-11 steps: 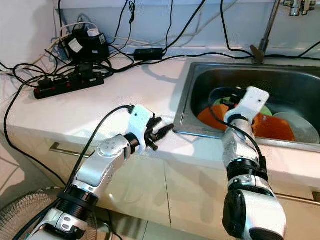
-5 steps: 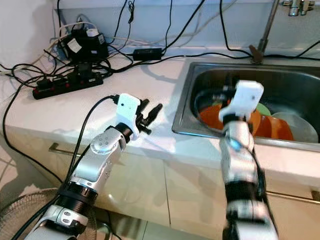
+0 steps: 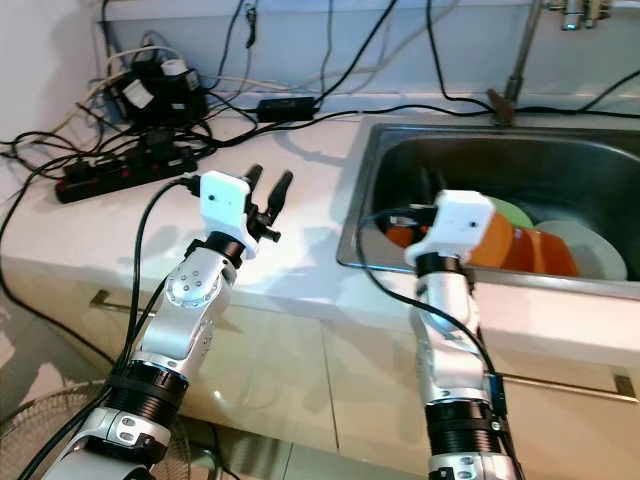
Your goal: Kitchen organization
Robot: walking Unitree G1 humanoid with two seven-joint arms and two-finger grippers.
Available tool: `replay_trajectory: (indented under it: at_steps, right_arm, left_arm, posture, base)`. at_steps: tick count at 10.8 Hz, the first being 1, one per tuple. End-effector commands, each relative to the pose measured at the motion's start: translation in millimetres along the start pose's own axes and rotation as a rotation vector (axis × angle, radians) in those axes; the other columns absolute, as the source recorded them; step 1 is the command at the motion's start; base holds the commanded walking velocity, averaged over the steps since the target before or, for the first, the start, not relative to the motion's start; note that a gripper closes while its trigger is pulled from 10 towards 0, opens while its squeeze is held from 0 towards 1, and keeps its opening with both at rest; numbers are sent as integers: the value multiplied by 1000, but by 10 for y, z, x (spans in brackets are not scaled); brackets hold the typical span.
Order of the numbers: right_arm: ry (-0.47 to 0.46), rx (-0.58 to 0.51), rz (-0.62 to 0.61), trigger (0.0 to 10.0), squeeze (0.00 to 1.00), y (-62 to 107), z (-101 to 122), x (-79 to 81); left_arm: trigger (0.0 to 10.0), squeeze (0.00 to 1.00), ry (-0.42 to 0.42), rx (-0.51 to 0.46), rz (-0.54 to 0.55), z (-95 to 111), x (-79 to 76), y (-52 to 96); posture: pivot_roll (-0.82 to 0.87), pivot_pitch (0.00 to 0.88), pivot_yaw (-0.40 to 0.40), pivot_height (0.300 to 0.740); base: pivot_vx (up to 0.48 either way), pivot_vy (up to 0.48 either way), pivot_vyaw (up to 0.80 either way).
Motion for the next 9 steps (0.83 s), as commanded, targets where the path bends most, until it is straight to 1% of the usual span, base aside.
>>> replay_trajectory:
  at_steps: [1, 3, 4, 5, 6, 9]
  right_arm:
    - [3, -12, 25, 10000, 0, -12, 33, 90]
    - [-9, -7, 33, 10000, 0, -7, 31, 125]
    - [-7, 1, 24, 10000, 0, -11, 19, 108]
    - [-16, 4, 8, 10000, 0, -13, 9, 81]
    - [-4, 3, 6, 10000, 0, -9, 9, 71]
    - [-8, 13, 5, 10000, 0, 7, -21, 74]
  left_arm:
    - [10000, 0, -23, -6, 23, 6, 62, -24]
    - [10000, 0, -26, -17, 39, 1, 64, -18]
    - [10000, 0, -26, -19, 41, -2, 58, -15]
    - [10000, 0, -25, -24, 41, 0, 51, -14]
    - [10000, 0, -28, -31, 32, 4, 26, -17]
    - [10000, 0, -30, -41, 22, 11, -4, -18]
  posture:
    - [11, 0, 145, 740]
    - [13, 0, 138, 740]
    - [11, 0, 136, 740]
    - [8, 0, 136, 740]
    - [3, 0, 136, 740]
    - [2, 0, 137, 740]
  base:
    - [0, -292, 0]
    - [0, -368, 0]
    - [0, -375, 0]
    - [0, -375, -581]
    - [0, -371, 0]
    - [0, -377, 0]
Point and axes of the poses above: a point about 5 cm out from each wrist's last joint towards the gripper, its own y axis pointing back from the gripper into the wrist, its own z axis along the axis of the wrist's last joint, x = y × z, the point moved 4 cm from there along -y, pointing out of the wrist towards the gripper, and after that the axes turned 11 degrees about -y, right-handed, at the moved point
